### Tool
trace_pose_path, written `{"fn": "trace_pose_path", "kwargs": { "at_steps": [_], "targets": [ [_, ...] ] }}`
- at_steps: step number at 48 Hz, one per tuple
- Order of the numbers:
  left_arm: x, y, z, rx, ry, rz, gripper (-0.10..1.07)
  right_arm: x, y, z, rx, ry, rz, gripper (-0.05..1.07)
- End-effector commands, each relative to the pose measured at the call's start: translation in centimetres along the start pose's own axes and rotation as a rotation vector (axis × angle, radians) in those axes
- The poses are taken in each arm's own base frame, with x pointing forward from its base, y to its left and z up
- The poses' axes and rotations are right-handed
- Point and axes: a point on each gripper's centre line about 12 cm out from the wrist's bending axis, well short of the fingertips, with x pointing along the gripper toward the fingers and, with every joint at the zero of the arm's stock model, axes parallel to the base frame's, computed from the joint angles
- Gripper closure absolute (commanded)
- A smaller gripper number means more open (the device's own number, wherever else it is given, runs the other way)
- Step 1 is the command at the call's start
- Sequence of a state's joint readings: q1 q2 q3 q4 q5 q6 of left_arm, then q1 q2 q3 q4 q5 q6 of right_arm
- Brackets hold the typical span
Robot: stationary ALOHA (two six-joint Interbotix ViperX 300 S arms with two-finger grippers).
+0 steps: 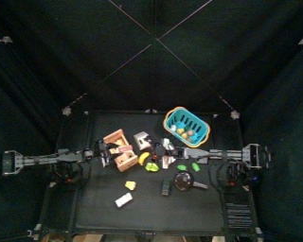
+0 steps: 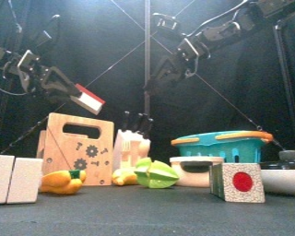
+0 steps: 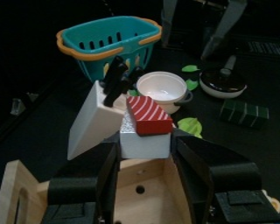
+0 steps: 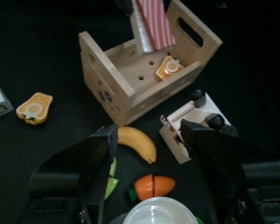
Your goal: Place salmon sushi in toolbox
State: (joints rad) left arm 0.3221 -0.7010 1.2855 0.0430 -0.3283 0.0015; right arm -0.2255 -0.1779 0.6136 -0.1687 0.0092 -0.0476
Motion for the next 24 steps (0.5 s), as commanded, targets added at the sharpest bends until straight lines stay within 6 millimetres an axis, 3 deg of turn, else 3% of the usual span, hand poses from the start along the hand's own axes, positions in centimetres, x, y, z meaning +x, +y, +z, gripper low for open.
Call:
{"fn": "trace_pose_path", "kwargs": {
  "at_steps": [1,18,24],
  "targets": [
    [0.2,0.2,0.2,-0.01,0.012,0.008,0.37,-1.0,-1.1,0.7,0.011,-0.084,-0.033,0.11],
    [0.3,0.7,-1.4,-0.122,0.121,0.05,0.37,-1.3,-1.9,-1.2,0.039,-0.161,-0.063,0.11],
    [0.8,0.9,-2.0,-0.164,0.159,0.068,0.37,-2.2,-2.9,-1.0,0.068,-0.186,-0.093,0.11]
  ]
}}
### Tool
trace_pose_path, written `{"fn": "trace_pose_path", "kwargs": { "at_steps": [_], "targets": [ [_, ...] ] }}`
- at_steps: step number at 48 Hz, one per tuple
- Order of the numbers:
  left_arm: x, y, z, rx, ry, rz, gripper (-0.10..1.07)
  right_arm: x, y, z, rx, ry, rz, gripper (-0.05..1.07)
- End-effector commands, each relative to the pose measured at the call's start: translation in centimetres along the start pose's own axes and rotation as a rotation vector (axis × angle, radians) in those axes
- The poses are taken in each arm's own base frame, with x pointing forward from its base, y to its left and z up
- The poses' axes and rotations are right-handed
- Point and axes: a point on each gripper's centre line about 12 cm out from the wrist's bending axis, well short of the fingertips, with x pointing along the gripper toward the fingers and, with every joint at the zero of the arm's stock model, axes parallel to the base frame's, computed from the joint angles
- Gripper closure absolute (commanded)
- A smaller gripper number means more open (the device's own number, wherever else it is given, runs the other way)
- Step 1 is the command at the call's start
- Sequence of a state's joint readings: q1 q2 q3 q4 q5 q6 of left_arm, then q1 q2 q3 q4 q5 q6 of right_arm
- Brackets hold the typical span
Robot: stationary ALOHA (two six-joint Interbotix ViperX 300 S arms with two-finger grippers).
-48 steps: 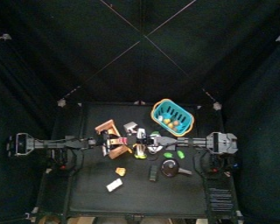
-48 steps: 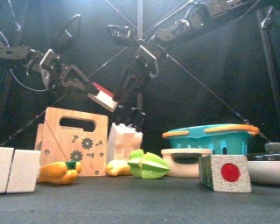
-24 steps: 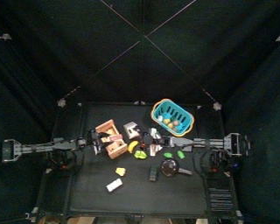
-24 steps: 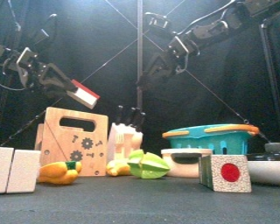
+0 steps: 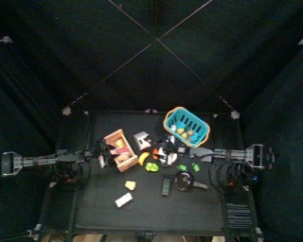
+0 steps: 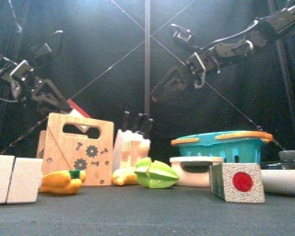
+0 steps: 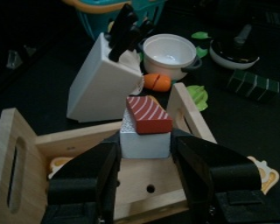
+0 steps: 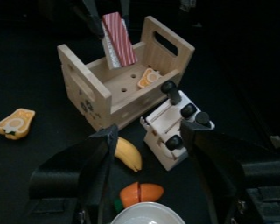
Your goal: Place salmon sushi in toolbox
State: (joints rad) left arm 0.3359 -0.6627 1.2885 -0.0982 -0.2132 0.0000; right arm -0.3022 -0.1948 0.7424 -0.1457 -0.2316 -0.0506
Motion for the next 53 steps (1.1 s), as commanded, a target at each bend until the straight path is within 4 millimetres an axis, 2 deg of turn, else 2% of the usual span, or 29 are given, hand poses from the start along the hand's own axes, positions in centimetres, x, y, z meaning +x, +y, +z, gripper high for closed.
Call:
{"fn": "trace_pose_path", "kwargs": {
  "at_steps": [1,16,33,48,53],
  "targets": [
    [0.5,0.2,0.3,-0.026,0.007,0.015,0.37,-1.2,-1.1,1.8,0.022,-0.073,-0.036,0.11],
    [2.1,0.4,-0.5,-0.028,0.078,0.027,0.37,-1.0,-1.1,1.8,0.025,-0.101,-0.037,0.11],
    [2.7,0.8,-0.7,-0.104,0.105,0.058,0.34,-0.4,-1.2,0.9,0.029,-0.075,-0.038,0.11],
    [2.8,0.9,-0.4,-0.119,0.098,0.062,0.06,-0.3,-1.1,0.6,0.028,-0.063,-0.036,0.11],
    [2.9,0.8,-0.2,-0.129,0.094,0.062,0.01,-0.3,-1.1,0.4,0.029,-0.058,-0.035,0.11]
  ]
}}
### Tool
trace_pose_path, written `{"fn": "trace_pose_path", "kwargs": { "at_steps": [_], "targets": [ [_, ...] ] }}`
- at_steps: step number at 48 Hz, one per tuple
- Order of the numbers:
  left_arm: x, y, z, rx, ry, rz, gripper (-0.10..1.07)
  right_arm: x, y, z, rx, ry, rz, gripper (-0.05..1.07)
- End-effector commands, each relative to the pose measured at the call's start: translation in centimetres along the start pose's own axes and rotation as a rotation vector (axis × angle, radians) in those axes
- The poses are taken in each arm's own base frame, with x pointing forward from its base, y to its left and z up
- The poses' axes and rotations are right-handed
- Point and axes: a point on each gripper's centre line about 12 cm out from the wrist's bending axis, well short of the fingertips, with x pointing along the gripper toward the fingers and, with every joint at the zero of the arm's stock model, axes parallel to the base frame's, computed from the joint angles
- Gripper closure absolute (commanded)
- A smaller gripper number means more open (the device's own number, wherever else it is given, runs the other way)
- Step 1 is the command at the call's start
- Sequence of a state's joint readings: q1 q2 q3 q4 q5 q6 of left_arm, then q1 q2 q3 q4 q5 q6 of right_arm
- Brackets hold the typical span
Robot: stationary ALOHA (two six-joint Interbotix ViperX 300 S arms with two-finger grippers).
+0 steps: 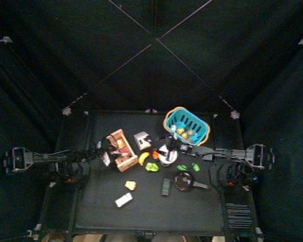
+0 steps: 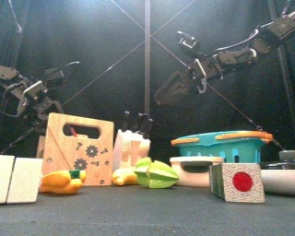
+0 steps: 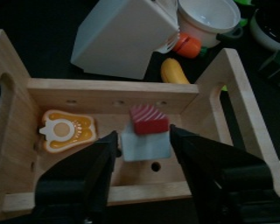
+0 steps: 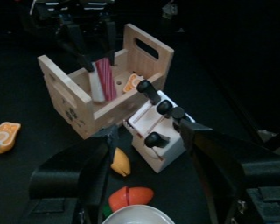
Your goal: Place salmon sushi in toolbox
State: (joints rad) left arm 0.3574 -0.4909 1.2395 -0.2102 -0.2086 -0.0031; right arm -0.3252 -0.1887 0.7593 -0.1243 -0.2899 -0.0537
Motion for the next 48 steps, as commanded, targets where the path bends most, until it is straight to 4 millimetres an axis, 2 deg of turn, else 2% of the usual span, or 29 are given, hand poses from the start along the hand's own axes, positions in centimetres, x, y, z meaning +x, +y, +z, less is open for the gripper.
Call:
{"fn": "trace_pose_path", "kwargs": {
  "at_steps": [1,9,21,36,48],
  "targets": [
    [0.2,-0.1,1.1,-0.014,-0.029,0.001,0.01,-0.2,-0.3,0.8,0.002,-0.03,-0.009,0.11],
    [0.1,-0.1,1.4,-0.021,-0.042,0.003,0.01,-0.2,-0.3,0.7,0.004,-0.025,-0.009,0.11],
    [-0.9,0.8,2.8,-0.048,-0.115,0.027,0.01,-0.2,-0.3,0.6,0.002,-0.022,-0.008,0.11],
    [-0.9,1.4,3.0,-0.075,-0.114,0.051,0.01,-0.3,-0.3,0.5,0.001,-0.02,-0.01,0.11],
    [-0.9,3.1,2.9,-0.071,-0.052,0.112,0.01,-0.3,-0.8,0.4,0.007,-0.017,-0.021,0.11]
  ]
}}
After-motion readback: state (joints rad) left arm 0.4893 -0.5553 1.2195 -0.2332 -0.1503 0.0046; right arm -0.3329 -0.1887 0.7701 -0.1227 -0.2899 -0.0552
